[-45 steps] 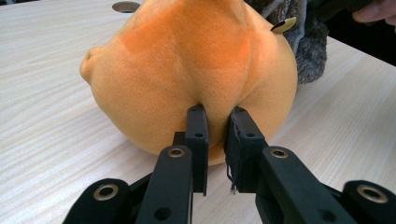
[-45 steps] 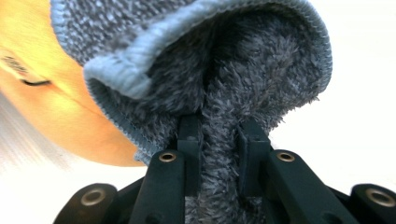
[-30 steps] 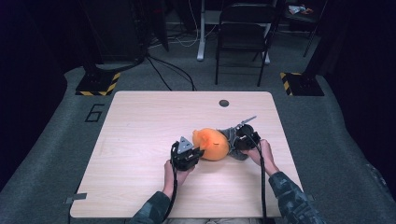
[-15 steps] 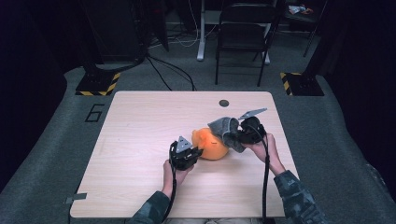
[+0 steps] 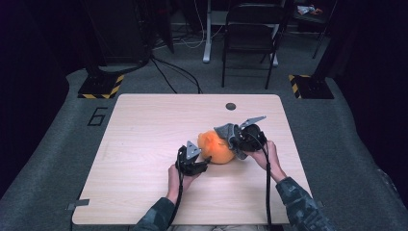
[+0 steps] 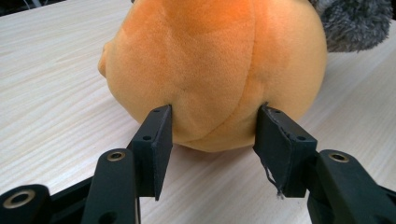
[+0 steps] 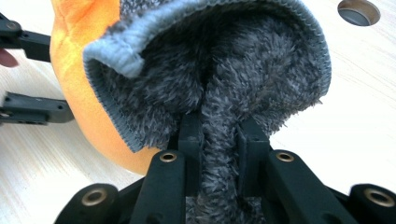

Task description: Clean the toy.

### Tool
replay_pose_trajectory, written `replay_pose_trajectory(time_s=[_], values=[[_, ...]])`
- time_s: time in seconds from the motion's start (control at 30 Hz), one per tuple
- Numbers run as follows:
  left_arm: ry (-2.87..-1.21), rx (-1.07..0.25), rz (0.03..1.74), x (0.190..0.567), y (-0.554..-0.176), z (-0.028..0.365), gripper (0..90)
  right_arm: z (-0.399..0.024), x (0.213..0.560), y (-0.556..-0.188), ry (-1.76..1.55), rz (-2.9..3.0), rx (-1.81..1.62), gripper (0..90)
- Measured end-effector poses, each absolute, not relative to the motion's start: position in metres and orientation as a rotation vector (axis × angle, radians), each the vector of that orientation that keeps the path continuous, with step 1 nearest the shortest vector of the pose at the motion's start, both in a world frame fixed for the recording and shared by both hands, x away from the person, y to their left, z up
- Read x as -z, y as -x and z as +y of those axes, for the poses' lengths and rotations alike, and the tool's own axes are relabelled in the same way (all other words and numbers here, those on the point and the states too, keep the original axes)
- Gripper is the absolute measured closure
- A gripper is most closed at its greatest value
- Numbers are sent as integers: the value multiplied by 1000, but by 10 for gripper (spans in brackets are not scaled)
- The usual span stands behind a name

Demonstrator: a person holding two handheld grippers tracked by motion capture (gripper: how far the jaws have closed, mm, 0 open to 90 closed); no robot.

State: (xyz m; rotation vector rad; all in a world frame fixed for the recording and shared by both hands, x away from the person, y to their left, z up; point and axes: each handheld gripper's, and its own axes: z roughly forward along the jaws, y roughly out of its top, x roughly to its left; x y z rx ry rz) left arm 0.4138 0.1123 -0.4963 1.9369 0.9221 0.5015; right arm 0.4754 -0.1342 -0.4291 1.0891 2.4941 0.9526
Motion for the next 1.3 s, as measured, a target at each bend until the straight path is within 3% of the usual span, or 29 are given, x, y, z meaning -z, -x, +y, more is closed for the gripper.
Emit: replay_pose_trajectory(time_s=[0.07, 0.3, 0.47, 1.0, 1.3], values=[[-1925, -523, 903, 499, -413, 111, 495, -134, 430, -474, -1098, 2487, -959, 754], [-1942, -565, 880, 499, -411, 110, 764, -133, 429, -474, -1082, 2491, -969, 754], [-1951, -578, 861, 494, -409, 108, 830, -136, 427, -473, -1084, 2477, -981, 755], [-1908, -497, 891, 475, -406, 112, 850, -142, 408, -469, -1083, 2419, -1096, 755], [-1880, -443, 912, 471, -405, 111, 850, -120, 385, -445, -967, 2398, -1213, 754]])
